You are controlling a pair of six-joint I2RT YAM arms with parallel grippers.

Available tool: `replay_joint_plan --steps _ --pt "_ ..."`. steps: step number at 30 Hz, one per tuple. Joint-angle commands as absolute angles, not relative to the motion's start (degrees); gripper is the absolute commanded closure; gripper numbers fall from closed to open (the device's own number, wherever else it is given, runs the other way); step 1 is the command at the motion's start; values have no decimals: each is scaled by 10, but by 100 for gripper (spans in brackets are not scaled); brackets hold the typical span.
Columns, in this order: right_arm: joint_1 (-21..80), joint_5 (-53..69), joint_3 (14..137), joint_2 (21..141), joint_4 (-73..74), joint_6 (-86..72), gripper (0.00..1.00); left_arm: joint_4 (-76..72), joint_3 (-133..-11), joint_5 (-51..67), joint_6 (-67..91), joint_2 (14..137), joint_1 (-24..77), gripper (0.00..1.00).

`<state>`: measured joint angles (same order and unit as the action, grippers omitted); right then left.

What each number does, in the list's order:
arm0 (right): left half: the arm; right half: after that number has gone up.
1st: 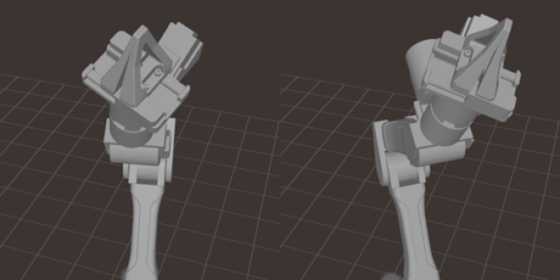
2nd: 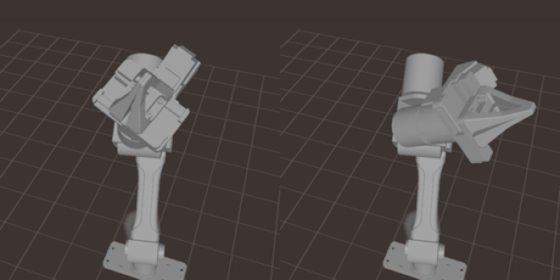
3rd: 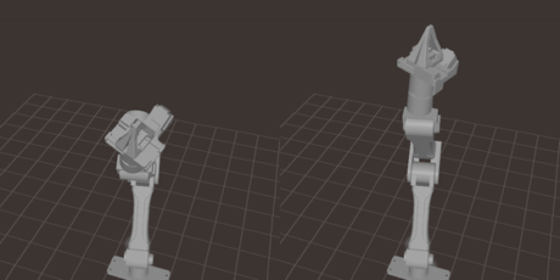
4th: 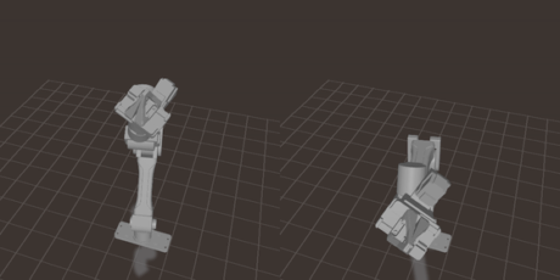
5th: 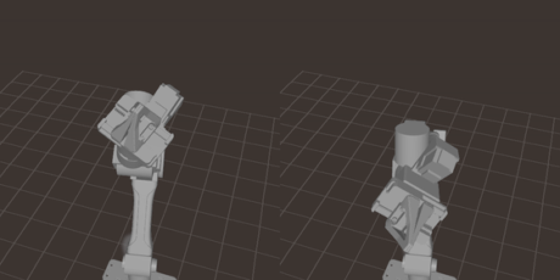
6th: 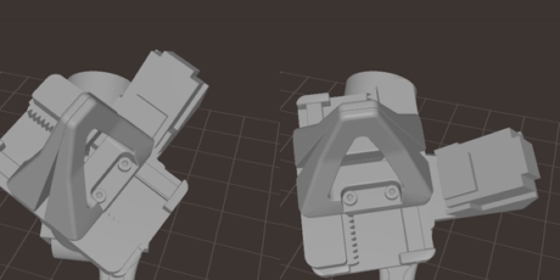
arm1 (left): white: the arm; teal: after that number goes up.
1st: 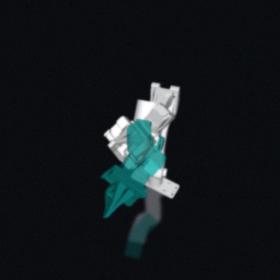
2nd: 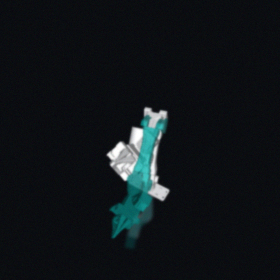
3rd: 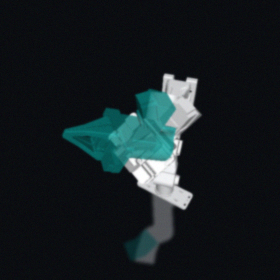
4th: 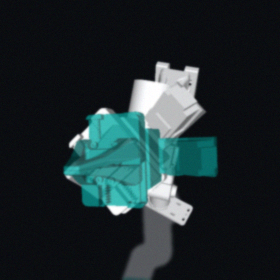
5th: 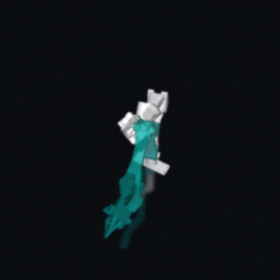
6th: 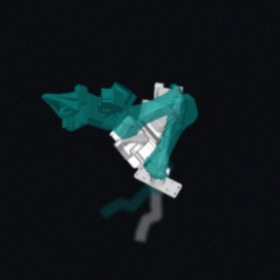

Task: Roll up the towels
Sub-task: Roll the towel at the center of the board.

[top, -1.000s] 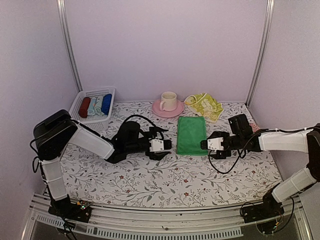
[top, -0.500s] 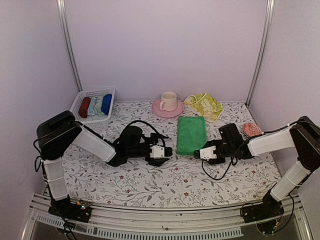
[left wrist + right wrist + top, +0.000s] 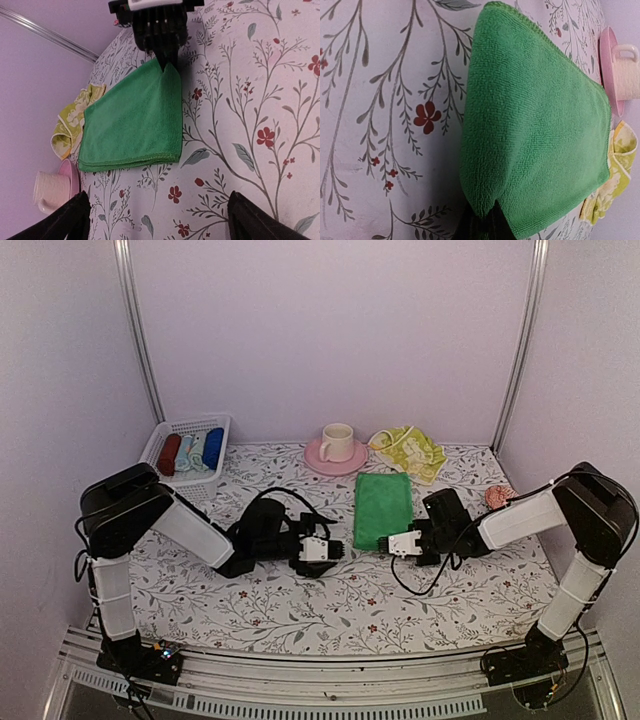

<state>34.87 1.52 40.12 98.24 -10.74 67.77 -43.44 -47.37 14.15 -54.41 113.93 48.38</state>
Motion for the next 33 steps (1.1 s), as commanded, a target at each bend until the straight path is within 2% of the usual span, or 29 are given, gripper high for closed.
replay_joint_plan --steps 1,12,20,24,33 --pt "352 32 424 996 -5 650 97 -459 -468 144 -545 1148 493 4" --pt "340 162 452 930 140 634 98 -413 -495 136 -568 1164 531 8" --pt "305 251 505 929 245 622 98 -339 -553 122 -598 1201 566 22" --pt "290 287 520 927 283 623 98 -337 -569 115 -600 1214 573 23" --pt "272 318 548 952 332 630 98 -352 -599 66 -615 1251 587 38"
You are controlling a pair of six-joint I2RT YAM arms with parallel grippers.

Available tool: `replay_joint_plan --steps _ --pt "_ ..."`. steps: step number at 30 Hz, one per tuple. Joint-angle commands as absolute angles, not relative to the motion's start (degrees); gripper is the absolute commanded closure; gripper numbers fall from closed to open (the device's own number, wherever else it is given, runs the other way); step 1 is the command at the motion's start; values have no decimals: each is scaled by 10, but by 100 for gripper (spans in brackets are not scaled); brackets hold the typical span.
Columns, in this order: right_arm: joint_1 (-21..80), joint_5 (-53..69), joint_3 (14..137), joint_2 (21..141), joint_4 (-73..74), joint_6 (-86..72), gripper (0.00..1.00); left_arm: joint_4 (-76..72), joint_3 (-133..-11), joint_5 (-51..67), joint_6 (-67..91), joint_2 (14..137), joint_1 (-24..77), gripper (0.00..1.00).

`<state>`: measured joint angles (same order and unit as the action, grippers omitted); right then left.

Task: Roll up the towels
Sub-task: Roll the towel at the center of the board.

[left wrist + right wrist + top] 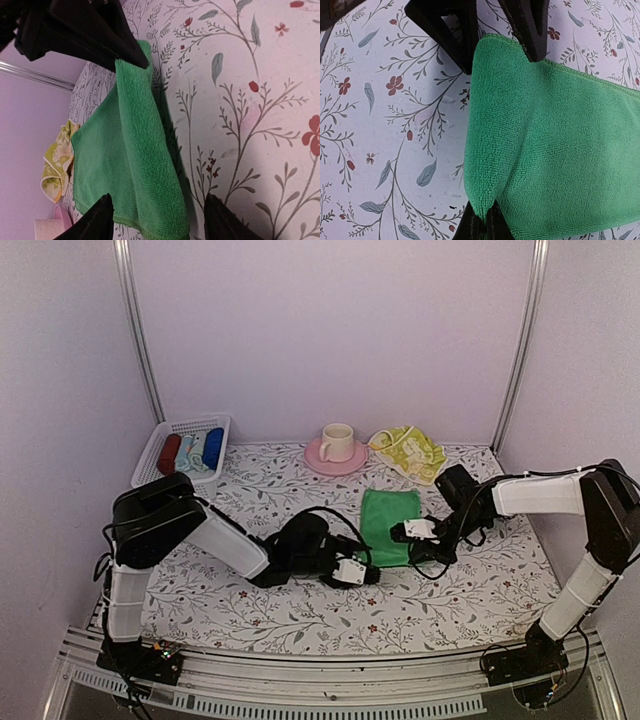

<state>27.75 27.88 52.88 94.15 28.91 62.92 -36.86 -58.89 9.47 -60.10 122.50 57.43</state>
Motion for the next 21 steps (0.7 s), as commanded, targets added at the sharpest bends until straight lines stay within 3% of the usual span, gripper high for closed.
replay_joint_plan --steps 1,8,13,19,21 --pt "271 317 549 954 335 630 98 -356 -601 63 -615 1253 588 40" --pt "265 311 552 960 337 633 97 -346 -614 68 -614 1255 590 53" --pt "259 308 551 957 332 630 97 -291 -631 100 -615 1248 591 73" --pt "259 304 550 958 329 628 96 -266 -653 103 -600 1252 590 75" --pt "259 303 550 958 328 628 96 -264 -657 100 -596 1256 590 82"
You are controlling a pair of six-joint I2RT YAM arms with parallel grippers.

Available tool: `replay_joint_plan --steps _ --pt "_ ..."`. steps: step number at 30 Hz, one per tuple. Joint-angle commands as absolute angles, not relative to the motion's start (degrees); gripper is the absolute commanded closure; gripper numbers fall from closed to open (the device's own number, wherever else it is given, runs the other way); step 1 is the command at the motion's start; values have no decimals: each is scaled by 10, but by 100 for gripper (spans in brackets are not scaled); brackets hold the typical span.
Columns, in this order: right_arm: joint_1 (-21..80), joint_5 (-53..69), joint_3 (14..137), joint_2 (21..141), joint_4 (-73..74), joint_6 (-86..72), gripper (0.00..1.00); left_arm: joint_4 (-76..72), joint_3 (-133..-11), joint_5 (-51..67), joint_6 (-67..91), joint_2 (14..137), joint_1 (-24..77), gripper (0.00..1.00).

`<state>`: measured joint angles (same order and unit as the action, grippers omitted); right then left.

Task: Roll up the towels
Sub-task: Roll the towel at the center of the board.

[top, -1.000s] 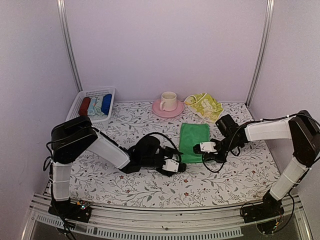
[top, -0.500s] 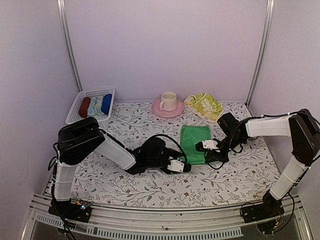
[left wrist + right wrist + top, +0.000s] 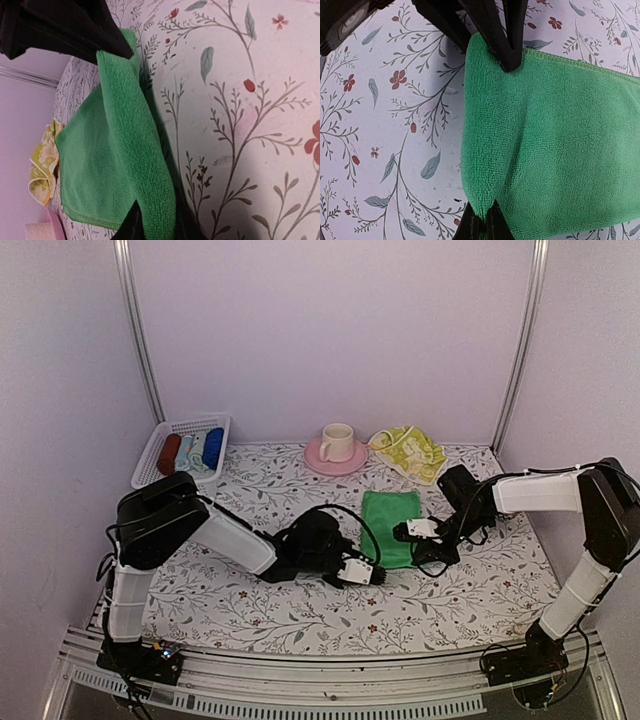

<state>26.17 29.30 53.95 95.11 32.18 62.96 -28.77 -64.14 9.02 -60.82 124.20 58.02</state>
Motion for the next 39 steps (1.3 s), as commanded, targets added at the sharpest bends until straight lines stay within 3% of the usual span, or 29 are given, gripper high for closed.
replay_joint_plan --steps 1,4,11,17,29,39 --pt "258 302 550 958 328 628 96 -264 -658 97 -593 1257 590 87" --pt "258 293 549 957 322 626 92 -259 -658 98 -579 1253 590 99" --pt "250 275 510 897 285 636 53 -212 -661 124 -522 1221 590 100" --pt "254 272 429 842 216 672 39 -156 -684 166 -459 1210 584 100" --pt "279 255 403 870 178 622 40 -123 -704 192 -400 1211 577 100" --pt "257 274 421 888 238 628 64 -133 -679 194 -394 1203 573 100"
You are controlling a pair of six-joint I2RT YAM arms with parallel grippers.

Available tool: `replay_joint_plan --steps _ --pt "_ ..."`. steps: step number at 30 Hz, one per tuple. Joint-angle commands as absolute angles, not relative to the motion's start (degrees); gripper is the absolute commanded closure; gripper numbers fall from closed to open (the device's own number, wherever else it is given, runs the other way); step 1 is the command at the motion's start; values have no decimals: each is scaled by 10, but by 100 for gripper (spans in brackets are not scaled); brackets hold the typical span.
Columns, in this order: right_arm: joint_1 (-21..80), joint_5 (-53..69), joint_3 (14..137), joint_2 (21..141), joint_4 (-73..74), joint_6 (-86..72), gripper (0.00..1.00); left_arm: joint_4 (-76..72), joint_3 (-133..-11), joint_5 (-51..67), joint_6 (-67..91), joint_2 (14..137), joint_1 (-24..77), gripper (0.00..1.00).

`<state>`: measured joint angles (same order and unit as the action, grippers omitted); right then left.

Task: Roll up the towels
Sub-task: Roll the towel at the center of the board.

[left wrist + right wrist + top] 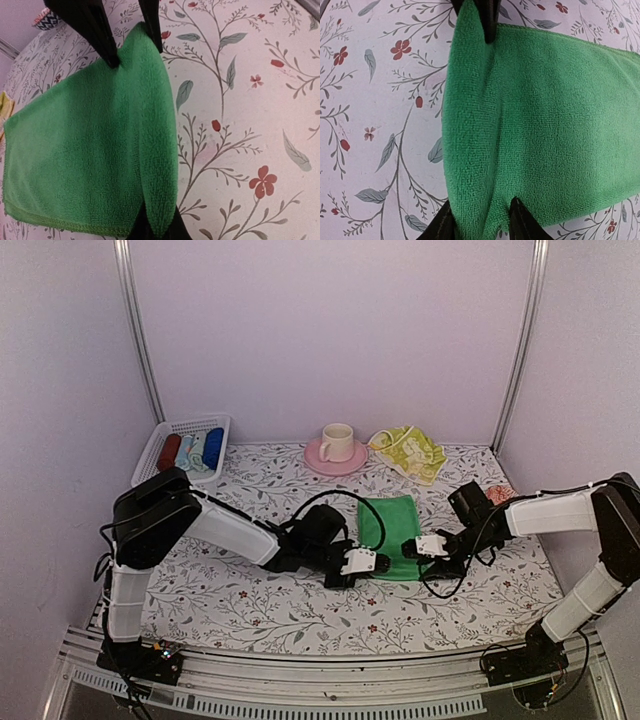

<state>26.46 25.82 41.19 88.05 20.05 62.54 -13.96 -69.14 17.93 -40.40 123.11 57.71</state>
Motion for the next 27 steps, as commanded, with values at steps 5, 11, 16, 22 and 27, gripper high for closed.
replay_joint_plan --steps 5,11,16,22,27 --pt "254 288 434 895 270 636 88 -136 -674 195 -385 1202 570 100" --pt "254 294 461 911 298 629 96 -126 -676 206 -378 1200 569 100" --pt "249 287 481 921 315 621 96 -112 -682 202 -372 1202 564 97" --pt "235 276 489 935 320 614 95 -107 -688 200 -356 1207 557 92" --pt "236 274 505 956 326 601 92 -105 -697 204 -341 1211 551 91"
